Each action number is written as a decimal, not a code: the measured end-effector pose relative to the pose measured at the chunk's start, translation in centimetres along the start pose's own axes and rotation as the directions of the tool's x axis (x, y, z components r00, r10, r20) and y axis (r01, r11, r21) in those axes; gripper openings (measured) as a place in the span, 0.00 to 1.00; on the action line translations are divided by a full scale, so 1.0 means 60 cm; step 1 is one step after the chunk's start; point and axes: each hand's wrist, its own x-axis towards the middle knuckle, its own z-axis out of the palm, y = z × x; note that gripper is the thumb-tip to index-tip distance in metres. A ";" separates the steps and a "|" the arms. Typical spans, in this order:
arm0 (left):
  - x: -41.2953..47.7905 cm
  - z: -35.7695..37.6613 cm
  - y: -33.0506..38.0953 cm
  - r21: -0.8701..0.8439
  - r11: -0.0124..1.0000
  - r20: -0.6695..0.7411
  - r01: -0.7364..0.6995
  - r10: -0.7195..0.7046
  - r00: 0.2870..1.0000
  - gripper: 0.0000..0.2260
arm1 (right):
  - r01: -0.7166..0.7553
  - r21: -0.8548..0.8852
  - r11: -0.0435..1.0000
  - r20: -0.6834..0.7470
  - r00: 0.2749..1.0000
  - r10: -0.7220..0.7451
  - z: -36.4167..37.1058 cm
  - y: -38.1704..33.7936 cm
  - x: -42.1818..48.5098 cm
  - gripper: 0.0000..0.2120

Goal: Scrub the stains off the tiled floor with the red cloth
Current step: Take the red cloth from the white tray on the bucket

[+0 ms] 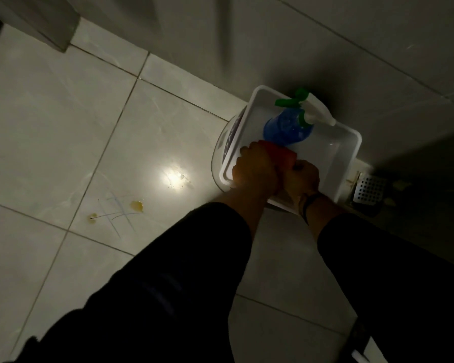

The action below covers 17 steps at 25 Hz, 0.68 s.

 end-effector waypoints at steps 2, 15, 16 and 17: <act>-0.027 -0.018 -0.006 -0.147 0.987 -0.074 -0.065 0.055 0.996 0.18 | 0.015 0.196 0.981 -0.024 1.000 -0.010 -0.009 -0.005 -0.033 0.01; -0.232 -0.164 -0.420 -0.868 0.495 -0.013 0.037 -0.097 0.995 0.18 | -0.394 0.072 0.916 0.830 0.533 0.164 0.161 -0.034 -0.346 0.29; -0.234 -0.155 -0.470 -0.880 0.472 -0.023 0.052 -0.151 0.988 0.17 | -0.394 0.014 0.919 0.804 0.551 0.223 0.205 -0.023 -0.355 0.29; -0.231 -0.142 -0.524 -0.874 0.479 -0.037 0.081 -0.231 0.972 0.16 | -0.364 -0.034 0.931 0.770 0.585 0.257 0.251 -0.011 -0.360 0.29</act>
